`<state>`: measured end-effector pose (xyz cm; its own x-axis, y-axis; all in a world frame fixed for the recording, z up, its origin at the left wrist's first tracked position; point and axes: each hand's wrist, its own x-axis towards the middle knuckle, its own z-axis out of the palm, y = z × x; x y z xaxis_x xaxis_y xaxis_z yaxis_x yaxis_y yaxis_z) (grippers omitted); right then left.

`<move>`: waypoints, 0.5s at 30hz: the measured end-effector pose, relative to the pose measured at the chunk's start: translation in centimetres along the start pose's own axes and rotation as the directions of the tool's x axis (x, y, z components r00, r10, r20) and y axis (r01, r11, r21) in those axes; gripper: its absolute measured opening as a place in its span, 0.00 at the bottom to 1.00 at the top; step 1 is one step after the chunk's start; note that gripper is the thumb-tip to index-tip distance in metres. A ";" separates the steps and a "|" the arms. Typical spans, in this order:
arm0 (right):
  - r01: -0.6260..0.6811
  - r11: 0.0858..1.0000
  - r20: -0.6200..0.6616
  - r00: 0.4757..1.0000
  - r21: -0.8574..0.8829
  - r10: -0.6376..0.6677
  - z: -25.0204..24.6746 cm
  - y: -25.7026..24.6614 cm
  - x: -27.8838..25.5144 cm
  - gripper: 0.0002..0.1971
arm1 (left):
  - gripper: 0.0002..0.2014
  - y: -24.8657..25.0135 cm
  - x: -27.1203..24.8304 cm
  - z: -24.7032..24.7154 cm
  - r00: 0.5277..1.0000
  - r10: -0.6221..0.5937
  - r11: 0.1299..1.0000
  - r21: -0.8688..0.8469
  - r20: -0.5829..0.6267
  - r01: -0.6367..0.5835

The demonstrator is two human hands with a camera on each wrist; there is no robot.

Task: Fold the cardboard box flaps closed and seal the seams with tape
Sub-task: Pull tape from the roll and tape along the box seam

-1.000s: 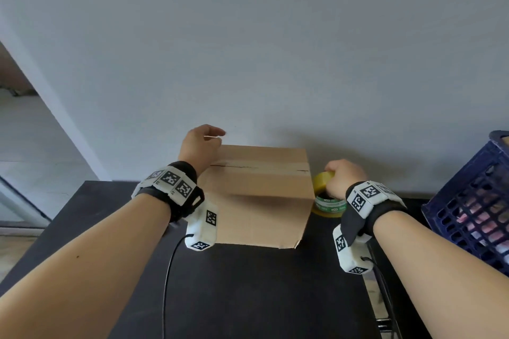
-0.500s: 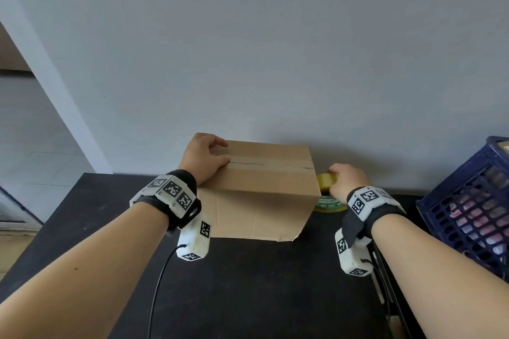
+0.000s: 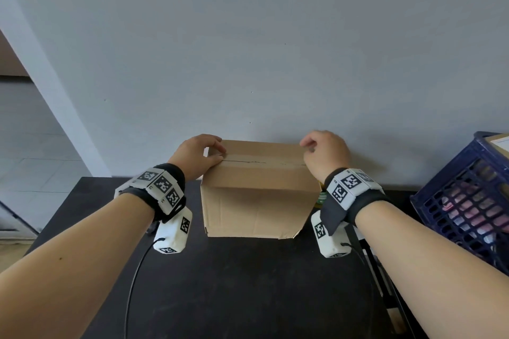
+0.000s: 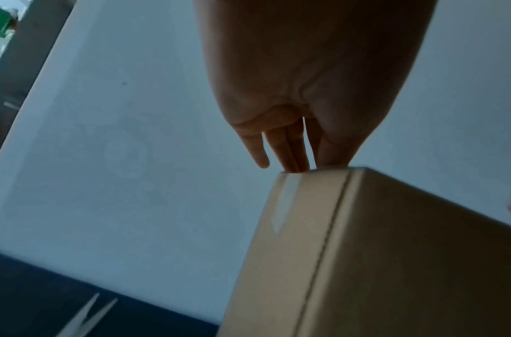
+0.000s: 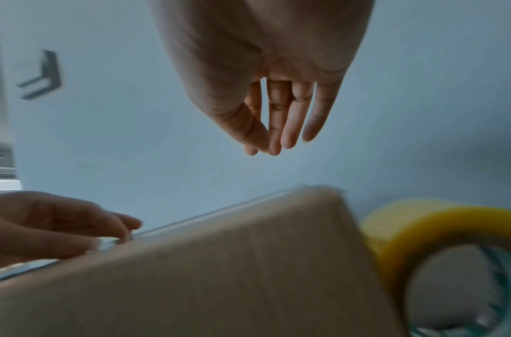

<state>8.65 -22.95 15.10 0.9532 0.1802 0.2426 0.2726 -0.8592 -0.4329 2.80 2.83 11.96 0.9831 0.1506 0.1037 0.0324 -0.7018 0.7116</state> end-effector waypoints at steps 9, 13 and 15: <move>0.171 0.958 0.166 0.963 0.231 -0.212 2.2 -7.3 -2.6 0.12 | 0.17 -1.7 -0.9 -2.3 0.977 0.108 0.939 0.303 0.185 -0.161; 0.224 0.921 0.370 0.865 0.319 -0.339 3.9 -10.7 -5.2 0.13 | 0.19 -1.8 -0.9 -3.3 0.960 0.113 0.880 0.423 0.256 -0.217; 0.238 0.927 0.473 0.806 0.292 -0.356 5.3 -11.6 -6.3 0.15 | 0.20 -2.1 -1.0 -3.4 0.944 0.157 0.846 0.453 0.291 -0.280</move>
<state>0.16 -11.54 13.96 0.7334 0.6771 -0.0607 0.5172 -0.6137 -0.5966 1.17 6.53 12.71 0.9853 -0.1704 0.0076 -0.1666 -0.9516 0.2583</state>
